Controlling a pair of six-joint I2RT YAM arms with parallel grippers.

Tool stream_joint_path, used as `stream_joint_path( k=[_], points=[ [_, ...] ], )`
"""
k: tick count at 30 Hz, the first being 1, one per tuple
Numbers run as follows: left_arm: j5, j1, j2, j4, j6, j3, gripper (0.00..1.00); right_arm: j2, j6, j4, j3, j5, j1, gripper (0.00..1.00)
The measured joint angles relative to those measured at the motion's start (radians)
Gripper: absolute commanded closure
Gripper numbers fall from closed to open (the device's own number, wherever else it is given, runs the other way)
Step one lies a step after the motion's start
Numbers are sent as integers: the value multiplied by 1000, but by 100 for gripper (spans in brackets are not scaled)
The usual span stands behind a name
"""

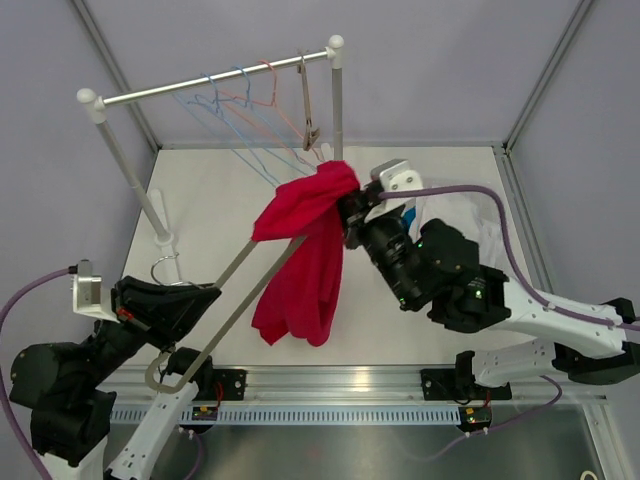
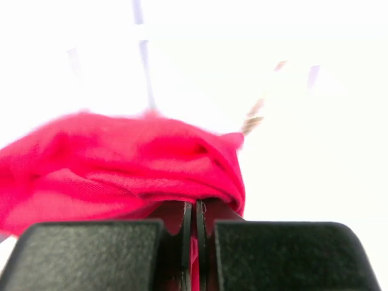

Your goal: Remove the t-shirt from the hanger

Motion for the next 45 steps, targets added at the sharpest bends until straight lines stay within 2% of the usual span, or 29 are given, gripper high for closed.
stream_joint_path(
  k=[5,11,19,22,24,28,33,38,41,45],
  points=[
    [58,-10,-44,-92,91,-71,100,-9,-148,52,124,61,-97,100],
    [80,-29,-71,-132,171,-116,100,118,-351,142,443,68,-256,100],
    [40,-58,-71,-177,235,-166,100,373,-466,43,1044,31,-514,100],
    [15,-64,-70,-194,242,-191,100,379,-463,14,1073,21,-602,100],
    [2,-66,-69,-204,245,-196,100,344,-436,2,985,6,-666,100],
    [-26,-71,-69,-206,248,-196,100,224,-327,-27,662,-21,-786,100],
    [-67,-71,-66,-207,252,-196,100,27,-126,15,53,-67,-898,100],
    [-125,-72,-61,-218,266,-196,100,-114,201,75,-533,-58,-993,100],
    [-164,-72,-61,-249,279,-192,100,-114,409,24,-739,-37,-1037,100],
    [-217,-72,-60,-267,301,-191,100,-131,667,-66,-821,-10,-1059,100]
  ],
)
